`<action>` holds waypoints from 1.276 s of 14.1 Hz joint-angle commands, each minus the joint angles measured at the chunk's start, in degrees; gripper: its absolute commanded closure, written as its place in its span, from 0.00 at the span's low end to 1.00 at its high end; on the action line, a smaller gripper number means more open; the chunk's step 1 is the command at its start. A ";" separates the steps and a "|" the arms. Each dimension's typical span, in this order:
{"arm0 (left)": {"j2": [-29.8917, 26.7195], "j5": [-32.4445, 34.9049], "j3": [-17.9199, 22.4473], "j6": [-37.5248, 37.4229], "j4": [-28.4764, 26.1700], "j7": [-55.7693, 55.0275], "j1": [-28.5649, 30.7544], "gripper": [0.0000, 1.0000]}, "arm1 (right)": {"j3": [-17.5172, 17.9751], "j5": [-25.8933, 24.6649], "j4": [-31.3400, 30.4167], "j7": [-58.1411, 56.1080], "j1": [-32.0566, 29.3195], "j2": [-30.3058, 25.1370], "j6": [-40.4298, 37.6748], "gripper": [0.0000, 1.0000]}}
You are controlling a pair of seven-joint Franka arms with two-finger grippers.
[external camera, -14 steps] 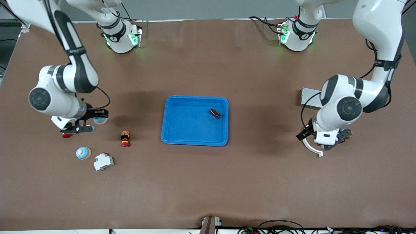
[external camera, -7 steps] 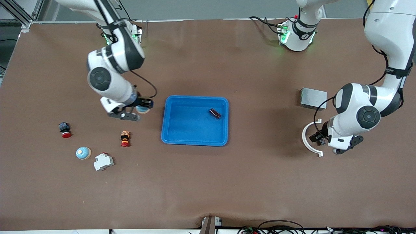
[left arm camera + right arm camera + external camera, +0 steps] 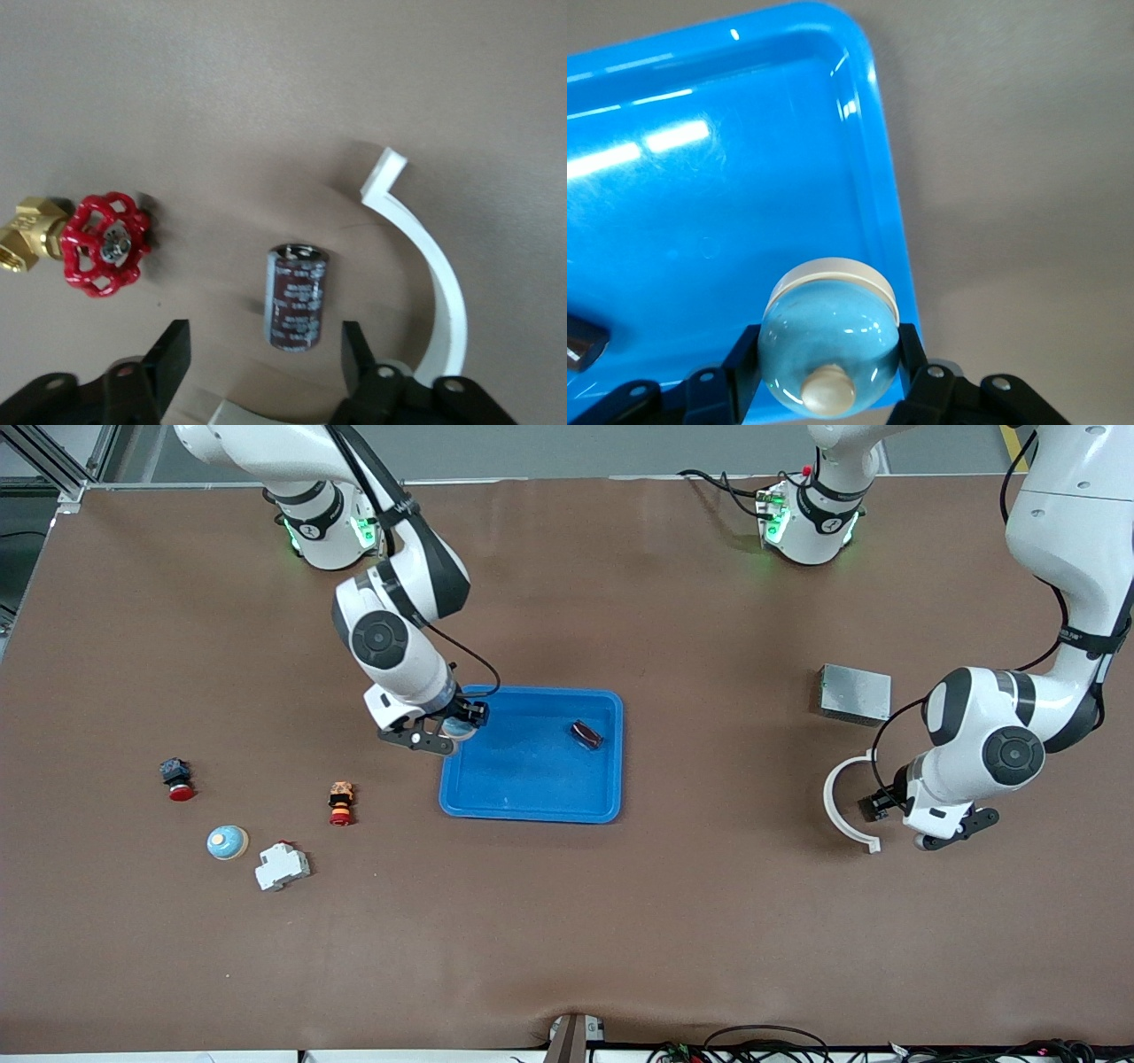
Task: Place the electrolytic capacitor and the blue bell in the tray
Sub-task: 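Reach the left gripper to the second capacitor while the right gripper carries the bell, then grasp the second capacitor while the right gripper releases the bell in the tray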
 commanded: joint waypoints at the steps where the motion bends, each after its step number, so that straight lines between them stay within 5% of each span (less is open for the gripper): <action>1: 1.62 1.24 -0.62 3.01 -0.01 0.66 0.68 0.28 | -0.81 0.98 2.72 1.86 1.40 3.85 0.20 0.85; 4: 2.95 1.24 -0.62 4.79 0.08 0.66 0.76 0.33 | -0.73 1.07 4.22 3.71 2.98 6.84 0.20 0.81; 6: 3.13 1.24 -0.62 4.79 -0.01 0.58 0.85 0.60 | -0.72 1.16 5.10 3.89 3.59 8.34 0.20 0.81; 8: 2.52 1.24 -0.71 4.18 -0.10 0.22 0.76 1.00 | -0.72 1.07 5.63 3.89 3.94 9.22 0.55 0.81; 11: -1.43 1.06 -1.41 -1.34 -0.10 -0.13 0.50 1.00 | -0.72 1.16 5.80 3.89 4.38 10.19 0.55 0.66; 17: -8.12 -3.24 -10.71 -10.76 0.78 -12.22 0.59 1.00 | -0.64 1.16 5.98 4.06 5.26 10.28 -0.42 0.00; 18: -8.12 -3.42 -13.08 -11.03 0.95 -16.69 0.41 1.00 | -0.64 1.16 5.98 5.20 5.44 10.28 -0.77 0.00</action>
